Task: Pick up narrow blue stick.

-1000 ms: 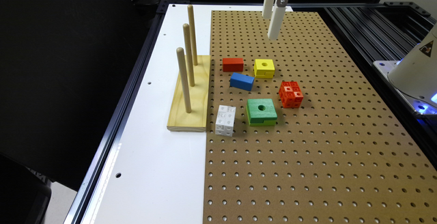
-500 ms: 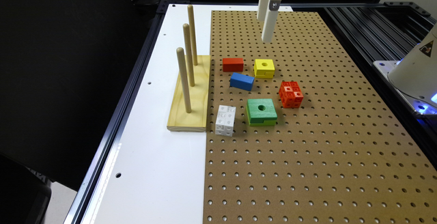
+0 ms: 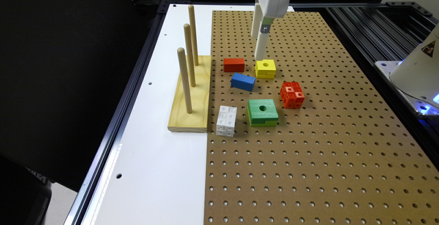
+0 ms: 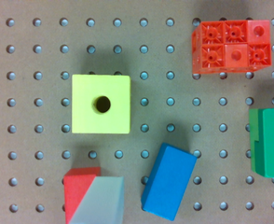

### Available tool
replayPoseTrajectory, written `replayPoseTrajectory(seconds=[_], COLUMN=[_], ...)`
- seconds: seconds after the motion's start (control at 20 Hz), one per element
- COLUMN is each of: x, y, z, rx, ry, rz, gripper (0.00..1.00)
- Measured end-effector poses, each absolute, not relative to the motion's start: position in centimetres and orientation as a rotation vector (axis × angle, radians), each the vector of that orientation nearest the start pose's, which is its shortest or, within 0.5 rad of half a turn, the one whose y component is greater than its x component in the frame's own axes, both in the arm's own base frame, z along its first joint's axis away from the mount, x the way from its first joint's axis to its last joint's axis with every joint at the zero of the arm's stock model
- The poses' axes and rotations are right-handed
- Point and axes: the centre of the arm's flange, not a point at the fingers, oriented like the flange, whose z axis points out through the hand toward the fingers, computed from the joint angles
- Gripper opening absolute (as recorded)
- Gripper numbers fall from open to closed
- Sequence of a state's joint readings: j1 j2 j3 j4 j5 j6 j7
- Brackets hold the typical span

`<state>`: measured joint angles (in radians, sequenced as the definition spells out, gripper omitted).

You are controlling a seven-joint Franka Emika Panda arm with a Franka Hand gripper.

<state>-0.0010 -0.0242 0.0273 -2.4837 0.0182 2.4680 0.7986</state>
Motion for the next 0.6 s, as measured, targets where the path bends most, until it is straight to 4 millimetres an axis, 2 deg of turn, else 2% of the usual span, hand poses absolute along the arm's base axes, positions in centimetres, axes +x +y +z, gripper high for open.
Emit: replayPoseTrajectory(seconds=[0.3,0.6], x=[47.3,47.3], y=[1.2,1.2], z=[26.8,25.9], rx=[-2.891,-2.892], ry=[1.200,1.201], rz=[0.005,0.012], gripper=[1.00,1.00])
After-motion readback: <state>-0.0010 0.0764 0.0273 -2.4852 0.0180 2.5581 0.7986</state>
